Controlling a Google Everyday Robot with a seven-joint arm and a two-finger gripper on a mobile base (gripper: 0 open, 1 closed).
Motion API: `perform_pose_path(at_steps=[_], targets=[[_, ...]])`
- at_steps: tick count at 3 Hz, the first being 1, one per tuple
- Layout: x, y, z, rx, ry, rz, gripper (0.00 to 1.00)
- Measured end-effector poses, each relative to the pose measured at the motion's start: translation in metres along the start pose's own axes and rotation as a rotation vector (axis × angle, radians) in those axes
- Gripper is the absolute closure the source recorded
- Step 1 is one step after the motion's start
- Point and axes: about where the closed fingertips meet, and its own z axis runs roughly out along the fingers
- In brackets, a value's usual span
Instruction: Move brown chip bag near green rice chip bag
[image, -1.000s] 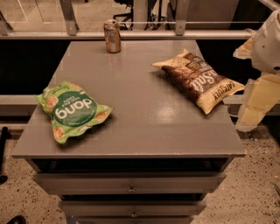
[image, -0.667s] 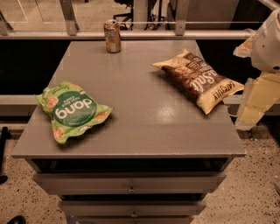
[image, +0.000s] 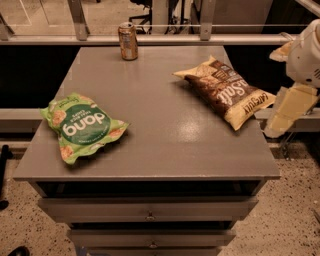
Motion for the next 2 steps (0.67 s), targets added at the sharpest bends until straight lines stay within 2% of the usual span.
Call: perform_pose_path(at_steps=[1,2], targets=[[0.008,-0.050,0.038,0.094,-0.083,0.069,0.00],[0.010,-0.091,0.068,0.155,-0.173,0.148,0.00]])
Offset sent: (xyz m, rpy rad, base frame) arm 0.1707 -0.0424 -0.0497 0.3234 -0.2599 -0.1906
